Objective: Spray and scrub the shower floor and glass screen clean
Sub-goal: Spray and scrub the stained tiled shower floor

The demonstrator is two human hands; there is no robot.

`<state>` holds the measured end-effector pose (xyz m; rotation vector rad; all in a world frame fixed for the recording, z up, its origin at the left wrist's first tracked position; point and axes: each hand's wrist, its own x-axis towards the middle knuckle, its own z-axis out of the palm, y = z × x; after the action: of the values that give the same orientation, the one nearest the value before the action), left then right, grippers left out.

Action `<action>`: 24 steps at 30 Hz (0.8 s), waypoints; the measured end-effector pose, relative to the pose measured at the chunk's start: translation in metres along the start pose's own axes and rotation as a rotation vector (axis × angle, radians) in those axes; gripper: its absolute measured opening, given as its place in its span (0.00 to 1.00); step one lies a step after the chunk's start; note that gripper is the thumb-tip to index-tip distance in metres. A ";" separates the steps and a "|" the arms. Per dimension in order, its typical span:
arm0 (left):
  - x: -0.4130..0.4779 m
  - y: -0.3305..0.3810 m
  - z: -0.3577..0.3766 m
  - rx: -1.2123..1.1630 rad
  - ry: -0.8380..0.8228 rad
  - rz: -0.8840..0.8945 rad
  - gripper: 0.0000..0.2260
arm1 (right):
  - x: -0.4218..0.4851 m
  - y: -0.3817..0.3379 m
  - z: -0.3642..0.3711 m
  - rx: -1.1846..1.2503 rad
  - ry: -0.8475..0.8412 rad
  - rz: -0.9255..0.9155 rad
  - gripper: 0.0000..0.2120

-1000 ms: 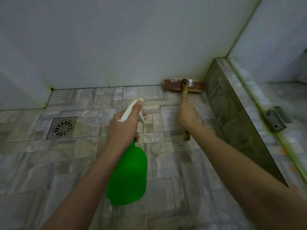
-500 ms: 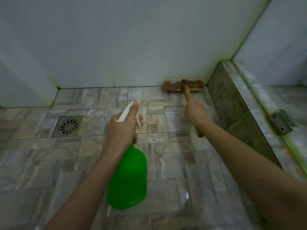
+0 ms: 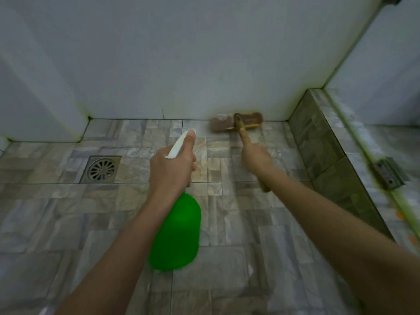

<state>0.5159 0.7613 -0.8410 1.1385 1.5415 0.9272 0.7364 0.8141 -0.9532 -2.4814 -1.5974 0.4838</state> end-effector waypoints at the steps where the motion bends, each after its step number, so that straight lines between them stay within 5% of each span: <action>1: -0.001 0.000 -0.002 0.002 -0.006 0.006 0.25 | 0.007 0.005 -0.006 -0.033 -0.013 -0.027 0.35; 6: 0.006 -0.003 -0.023 -0.002 -0.043 0.019 0.23 | -0.003 0.022 -0.004 0.075 0.120 0.237 0.32; 10: 0.005 -0.006 -0.020 -0.007 0.003 0.006 0.25 | -0.002 -0.034 0.017 0.193 0.020 0.067 0.29; 14: -0.002 -0.013 -0.031 0.003 -0.025 0.059 0.21 | -0.003 -0.038 0.012 0.065 -0.031 -0.040 0.37; 20: 0.003 -0.019 -0.062 -0.110 -0.013 0.051 0.17 | -0.019 -0.036 0.011 0.312 0.139 0.328 0.29; 24: -0.005 -0.029 -0.068 0.029 0.007 0.102 0.18 | -0.017 -0.098 0.029 0.266 -0.040 -0.024 0.26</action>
<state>0.4437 0.7471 -0.8503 1.2456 1.5187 0.9806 0.6355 0.8388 -0.9478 -2.2666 -1.4662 0.6971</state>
